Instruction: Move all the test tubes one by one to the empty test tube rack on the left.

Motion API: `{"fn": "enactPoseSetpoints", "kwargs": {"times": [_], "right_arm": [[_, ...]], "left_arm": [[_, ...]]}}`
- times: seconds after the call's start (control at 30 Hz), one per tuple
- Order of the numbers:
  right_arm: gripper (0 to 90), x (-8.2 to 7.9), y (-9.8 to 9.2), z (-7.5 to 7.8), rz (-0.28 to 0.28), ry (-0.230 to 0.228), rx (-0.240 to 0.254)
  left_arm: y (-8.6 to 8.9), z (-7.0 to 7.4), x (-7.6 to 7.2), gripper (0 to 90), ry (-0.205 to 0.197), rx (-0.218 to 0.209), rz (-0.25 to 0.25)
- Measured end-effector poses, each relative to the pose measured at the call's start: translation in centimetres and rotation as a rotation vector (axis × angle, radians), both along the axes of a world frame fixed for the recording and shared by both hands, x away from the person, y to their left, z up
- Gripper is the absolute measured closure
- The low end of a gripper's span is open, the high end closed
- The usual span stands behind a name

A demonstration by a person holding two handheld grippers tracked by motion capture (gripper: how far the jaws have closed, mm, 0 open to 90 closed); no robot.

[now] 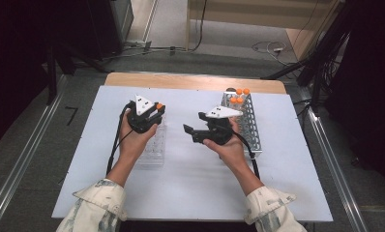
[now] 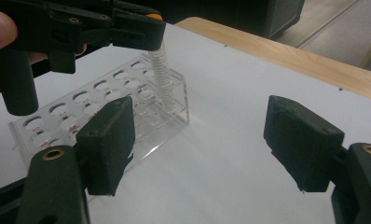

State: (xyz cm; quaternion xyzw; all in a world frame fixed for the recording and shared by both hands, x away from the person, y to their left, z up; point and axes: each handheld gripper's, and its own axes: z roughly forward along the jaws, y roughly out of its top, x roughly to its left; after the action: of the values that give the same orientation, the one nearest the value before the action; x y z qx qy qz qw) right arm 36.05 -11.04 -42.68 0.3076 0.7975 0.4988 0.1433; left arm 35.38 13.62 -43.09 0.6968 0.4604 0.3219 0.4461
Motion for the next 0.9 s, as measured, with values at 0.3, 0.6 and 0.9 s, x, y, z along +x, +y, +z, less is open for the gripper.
{"fn": "enactPoseSetpoints", "kwargs": {"times": [0.3, 0.6, 0.9], "right_arm": [[24.0, 0.0, -0.3, -0.2, -0.014, -0.003, 0.002], [24.1, 0.1, -1.2, 0.3, -0.048, -0.028, 0.005], [27.4, 0.5, -4.5, 1.3, -0.178, -0.086, 0.025]], "left_arm": [[-0.2, -0.3, 0.1, 57.9, 0.018, 0.007, 0.003], [0.0, 0.4, -0.6, 28.7, 0.012, -0.105, 0.019], [0.9, 0.4, -2.0, 26.3, 0.007, -0.174, 0.021]]}}
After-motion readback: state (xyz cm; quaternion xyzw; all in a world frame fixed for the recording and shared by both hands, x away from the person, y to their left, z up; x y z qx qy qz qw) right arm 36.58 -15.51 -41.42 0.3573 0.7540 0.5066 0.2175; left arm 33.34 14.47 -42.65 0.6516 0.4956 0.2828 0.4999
